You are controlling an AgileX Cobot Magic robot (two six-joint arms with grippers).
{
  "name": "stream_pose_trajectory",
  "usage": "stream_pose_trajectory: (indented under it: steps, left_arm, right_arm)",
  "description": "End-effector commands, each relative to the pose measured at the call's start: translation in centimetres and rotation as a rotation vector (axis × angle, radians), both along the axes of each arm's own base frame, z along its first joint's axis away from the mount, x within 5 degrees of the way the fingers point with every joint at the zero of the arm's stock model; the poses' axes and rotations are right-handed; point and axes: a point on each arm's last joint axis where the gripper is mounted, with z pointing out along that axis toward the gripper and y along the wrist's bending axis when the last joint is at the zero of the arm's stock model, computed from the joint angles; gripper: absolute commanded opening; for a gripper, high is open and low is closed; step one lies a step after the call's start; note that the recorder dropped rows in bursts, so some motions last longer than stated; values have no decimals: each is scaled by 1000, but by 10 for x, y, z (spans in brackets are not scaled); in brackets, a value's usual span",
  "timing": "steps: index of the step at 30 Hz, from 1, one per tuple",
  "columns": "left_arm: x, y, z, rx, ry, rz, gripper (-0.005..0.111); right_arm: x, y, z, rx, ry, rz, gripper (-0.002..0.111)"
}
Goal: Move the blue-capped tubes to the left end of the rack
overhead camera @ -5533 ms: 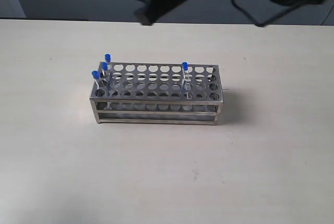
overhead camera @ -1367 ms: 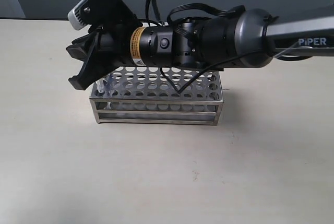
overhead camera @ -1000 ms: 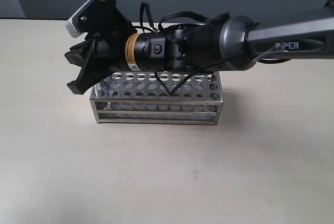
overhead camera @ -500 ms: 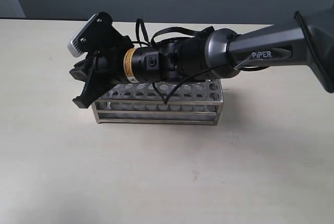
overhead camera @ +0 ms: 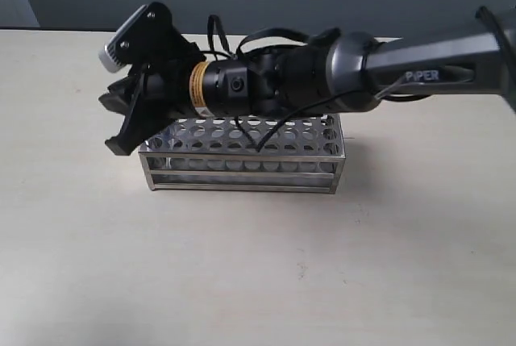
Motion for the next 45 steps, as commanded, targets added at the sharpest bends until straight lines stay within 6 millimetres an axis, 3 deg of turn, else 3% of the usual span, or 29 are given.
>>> stream_pose_trajectory:
  steps: [1, 7, 12, 17, 21, 28, 38, 41, 45]
  left_arm:
    - [0, 0, 0, -2, -11, -7, 0]
    - [0, 0, 0, -2, -11, -7, 0]
    - [0, 0, 0, -2, -11, -7, 0]
    - [0, 0, 0, -2, -11, -7, 0]
    - [0, 0, 0, -2, -11, -7, 0]
    - [0, 0, 0, -2, -11, -7, 0]
    - [0, 0, 0, -2, -11, -7, 0]
    - [0, 0, 0, -2, -11, -7, 0]
    - [0, 0, 0, -2, -11, -7, 0]
  right_arm:
    - [-14, -20, 54, 61, -43, -48, 0]
    - [-58, -84, 96, -17, -100, -199, 0]
    - [-117, -145, 119, 97, -61, -269, 0]
    - [-155, -191, 118, 113, -69, -345, 0]
    - [-161, -225, 105, -34, -7, -575, 0]
    - [-162, -248, 93, -187, 95, -782, 0]
    - [-163, -248, 93, -184, 107, -785, 0]
    - [-162, -247, 90, -186, 35, -745, 0]
    - [-173, -256, 93, -38, -71, -680, 0]
